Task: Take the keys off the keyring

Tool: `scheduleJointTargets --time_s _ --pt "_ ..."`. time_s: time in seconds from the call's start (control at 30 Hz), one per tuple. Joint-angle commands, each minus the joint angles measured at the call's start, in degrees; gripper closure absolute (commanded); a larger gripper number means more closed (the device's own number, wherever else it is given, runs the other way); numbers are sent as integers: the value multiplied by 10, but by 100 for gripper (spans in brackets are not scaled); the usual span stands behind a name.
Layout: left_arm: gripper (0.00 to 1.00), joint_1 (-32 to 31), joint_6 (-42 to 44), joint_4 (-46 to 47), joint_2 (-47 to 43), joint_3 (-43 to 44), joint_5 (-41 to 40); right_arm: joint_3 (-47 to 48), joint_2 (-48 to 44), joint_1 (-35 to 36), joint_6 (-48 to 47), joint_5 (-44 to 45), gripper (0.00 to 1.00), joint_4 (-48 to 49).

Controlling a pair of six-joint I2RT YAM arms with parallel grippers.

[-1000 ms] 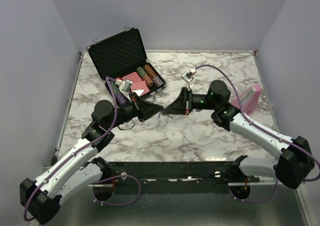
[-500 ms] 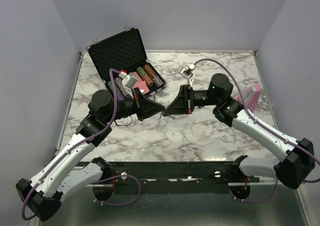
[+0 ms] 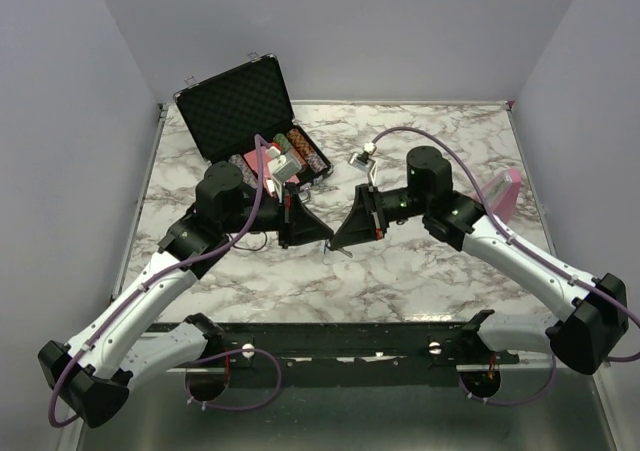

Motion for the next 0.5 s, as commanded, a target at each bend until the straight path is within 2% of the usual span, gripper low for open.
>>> scheduleJointTargets --time_s 0.0,0.13,0.17,0.2,0.27,0.33,0.4,0.47 --pt "100 -9 28 -68 9 -1 56 32 1 7 -14 -1 99 16" --pt "98 -10 13 -85 11 15 20 33 0 8 -26 2 99 -7" --pt "86 -9 4 -85 11 23 13 32 -1 8 -25 6 99 -8" --pt "80 -10 -2 -86 11 32 2 30 -2 9 -25 8 99 -8" --pt "56 -10 -10 -98 11 58 -28 28 -4 9 -22 13 99 -5" --pt "41 -10 -12 -114 12 87 -61 21 -8 9 -10 18 99 7" --pt "33 -9 -14 -129 12 116 -95 20 -12 9 -5 38 99 9" --pt "32 -10 -18 -137 0 136 -144 21 -13 10 6 59 99 8"
